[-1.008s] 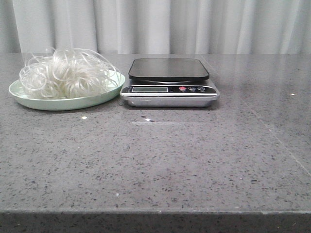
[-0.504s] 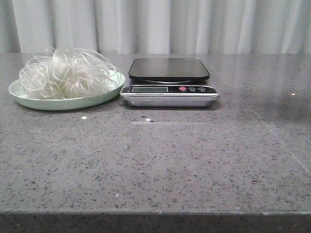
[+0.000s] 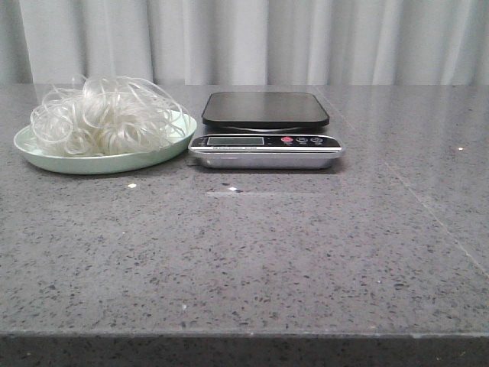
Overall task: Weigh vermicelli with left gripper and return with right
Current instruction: 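Open the right gripper and raise it away from the plate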
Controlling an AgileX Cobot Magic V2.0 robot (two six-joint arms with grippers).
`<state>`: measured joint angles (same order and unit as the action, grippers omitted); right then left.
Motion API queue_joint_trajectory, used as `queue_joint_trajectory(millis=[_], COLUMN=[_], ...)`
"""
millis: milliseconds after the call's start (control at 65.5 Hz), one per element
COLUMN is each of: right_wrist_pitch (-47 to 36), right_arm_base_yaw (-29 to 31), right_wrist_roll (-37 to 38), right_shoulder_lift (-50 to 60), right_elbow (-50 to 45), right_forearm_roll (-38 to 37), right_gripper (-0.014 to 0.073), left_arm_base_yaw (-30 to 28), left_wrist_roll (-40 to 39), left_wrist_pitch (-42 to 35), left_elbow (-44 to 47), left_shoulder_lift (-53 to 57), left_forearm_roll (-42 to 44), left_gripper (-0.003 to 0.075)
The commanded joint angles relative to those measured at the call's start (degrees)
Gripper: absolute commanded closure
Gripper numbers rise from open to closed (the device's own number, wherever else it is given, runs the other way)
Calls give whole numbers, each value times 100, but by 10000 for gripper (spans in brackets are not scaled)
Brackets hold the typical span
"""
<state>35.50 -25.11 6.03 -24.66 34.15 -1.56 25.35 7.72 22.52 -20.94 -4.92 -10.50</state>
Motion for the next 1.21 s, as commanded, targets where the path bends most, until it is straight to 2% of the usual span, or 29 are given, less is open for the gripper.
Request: queue_joint_trajectory(millis=[0,244,305,382,443,489,550,1191], right_wrist_pitch=[-633,-929,-1128,-1233,-1228,-1205,-1200,-1150], right_arm_base_yaw=[30,30,30,30,30,30,30,30], right_wrist_roll=[-49,-49,-49,-49,-49,-49,-49,-49], right_shoulder_lift=[679,2449,2632,2535,2509,2509,2509,2509], right_elbow=[-247,-1136,-1248,-1266,-1307,-1314,-1314,-1314], right_forearm_roll=[-107,-73,-73,-78,-78,-78,-78,-72], right_gripper=[109,114,141,230,386,473,435,435], left_arm_base_yaw=[-4,-4,-4,-4,-4,-4,-4,-4], left_wrist_roll=[0,0,0,0,0,0,0,0], left_wrist_pitch=[-460,-460,-460,-473,-473,-473,-473,-482], left_elbow=[-146,-146,-146,-146,-146,-146,-146,-146], left_shoulder_lift=[-85,-85,-85,-82,-82,-82,-82,-82], left_forearm_roll=[-57,-57,-57,-57,-57,-57,-57,-57], left_gripper=[587,587,587,587,587,587,587,587])
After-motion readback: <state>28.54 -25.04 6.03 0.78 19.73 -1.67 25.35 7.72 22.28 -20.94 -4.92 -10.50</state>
